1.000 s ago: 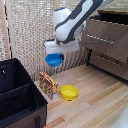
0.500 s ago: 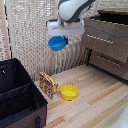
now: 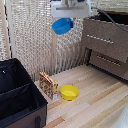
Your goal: Kindly move your gripper toward the top drawer's handle. With caution, hold the handle robustly using your gripper and pull open the top drawer. Let the handle go. Relocate your gripper to the bowl placed in the background. Gently hold the bowl using your gripper. Bring the gripper and the bowl to the ajar drawer. Softly release the bowl into it.
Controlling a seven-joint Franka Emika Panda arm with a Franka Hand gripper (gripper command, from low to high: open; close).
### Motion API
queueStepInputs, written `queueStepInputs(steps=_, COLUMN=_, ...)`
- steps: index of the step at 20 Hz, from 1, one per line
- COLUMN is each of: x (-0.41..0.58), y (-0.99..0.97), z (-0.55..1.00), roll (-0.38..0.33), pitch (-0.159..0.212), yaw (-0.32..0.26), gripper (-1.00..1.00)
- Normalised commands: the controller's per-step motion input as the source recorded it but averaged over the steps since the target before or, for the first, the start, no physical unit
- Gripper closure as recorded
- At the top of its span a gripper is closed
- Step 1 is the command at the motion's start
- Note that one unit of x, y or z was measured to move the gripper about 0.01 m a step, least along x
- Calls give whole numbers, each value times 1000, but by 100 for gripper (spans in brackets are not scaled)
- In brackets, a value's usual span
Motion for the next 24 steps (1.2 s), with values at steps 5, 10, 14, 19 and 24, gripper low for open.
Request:
queueStepInputs(steps=5, x=230, y=-506, z=1000, roll=9, pitch=60, yaw=-175, gripper=100)
queueStepInputs(steps=10, x=59, y=-685, z=951, roll=55, pitch=76, yaw=-120, gripper=100)
queueStepInputs(steps=14, x=15, y=-803, z=846, roll=81, pitch=58, yaw=-70, gripper=100)
queueStepInputs(steps=19, x=43, y=-954, z=595, roll=80, pitch=3, yaw=-29, gripper=100)
queueStepInputs(steps=24, x=0, y=-1000, z=402, roll=87, pitch=45, yaw=0, gripper=100)
